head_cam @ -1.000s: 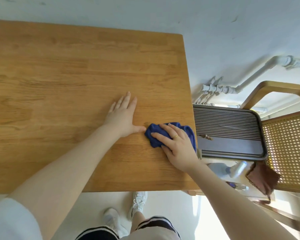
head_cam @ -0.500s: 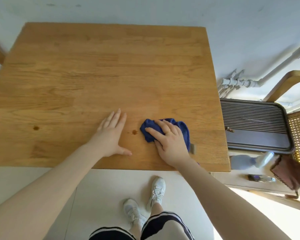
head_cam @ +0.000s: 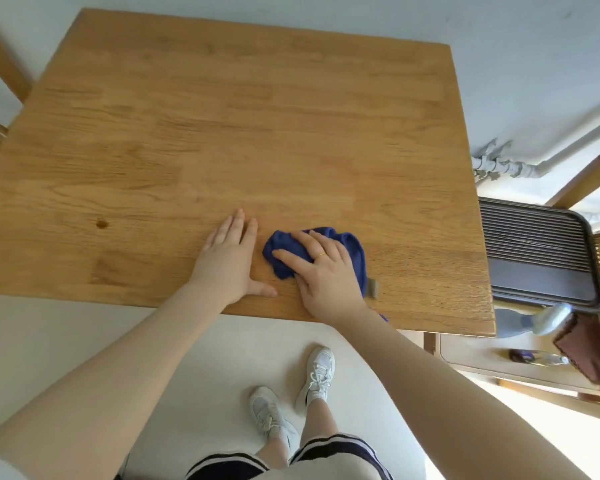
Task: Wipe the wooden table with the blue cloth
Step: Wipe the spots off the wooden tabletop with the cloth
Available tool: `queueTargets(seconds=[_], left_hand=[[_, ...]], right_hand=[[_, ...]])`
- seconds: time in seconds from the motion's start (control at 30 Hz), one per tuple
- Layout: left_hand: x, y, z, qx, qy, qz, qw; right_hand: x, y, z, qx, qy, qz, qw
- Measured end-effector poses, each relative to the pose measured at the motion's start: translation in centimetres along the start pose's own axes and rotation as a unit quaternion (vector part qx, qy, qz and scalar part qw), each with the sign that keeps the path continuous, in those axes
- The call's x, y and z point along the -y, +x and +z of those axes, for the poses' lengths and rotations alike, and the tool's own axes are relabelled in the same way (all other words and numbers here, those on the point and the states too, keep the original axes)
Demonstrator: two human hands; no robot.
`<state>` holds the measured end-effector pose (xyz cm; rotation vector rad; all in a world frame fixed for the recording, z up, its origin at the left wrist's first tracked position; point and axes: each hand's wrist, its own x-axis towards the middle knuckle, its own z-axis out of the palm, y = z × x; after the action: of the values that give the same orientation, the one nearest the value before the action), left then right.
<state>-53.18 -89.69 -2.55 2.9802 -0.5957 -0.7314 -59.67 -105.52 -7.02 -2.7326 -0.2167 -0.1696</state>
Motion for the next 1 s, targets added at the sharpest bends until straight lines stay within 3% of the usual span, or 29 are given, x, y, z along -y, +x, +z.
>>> queueTargets(seconds=[0.1,0.27,0.4,0.57,0.7,0.77,0.9,1.0], left_hand=[[0.0,0.1,0.0,0.001,-0.006,0.003,1.000],[0.3,0.5,0.6,-0.002,-0.009,0.006,1.000],[0.5,0.2,0.6,-0.003,-0.015,0.011,1.000],[0.3,0.1,0.4,-0.006,-0.022,0.004,1.000],[0.3,0.0,0.4,-0.009,-0.023,0.006,1.000],[0.4,0.2,0.4,-0.009,-0.018,0.011,1.000],[0.6,0.3,0.6,-0.006,-0.016,0.013,1.000],[0.7,0.1,0.7,-0.010,-0.017,0.017,1.000]], right_hand=[[-1.2,1.0,-0.2,0.011,0.001,-0.021,1.000],[-7.0,6.9,-1.6,-0.037,-0.044,0.128,0.990],[-6.2,7.1,-1.5,-0.040,-0.053,0.190,0.980],[-0.3,-1.2,-0.2,-0.008,-0.004,0.034,0.999],[-1.2,-2.8,-0.8,0.027,0.008,-0.045,0.999],[-2.9,-0.9,-1.0,-0.004,-0.009,-0.013,1.000],[-4.2,2.8,-1.1,-0.057,-0.031,0.148,0.987],[-3.3,2.6,-0.7,-0.059,-0.038,0.156,0.985]])
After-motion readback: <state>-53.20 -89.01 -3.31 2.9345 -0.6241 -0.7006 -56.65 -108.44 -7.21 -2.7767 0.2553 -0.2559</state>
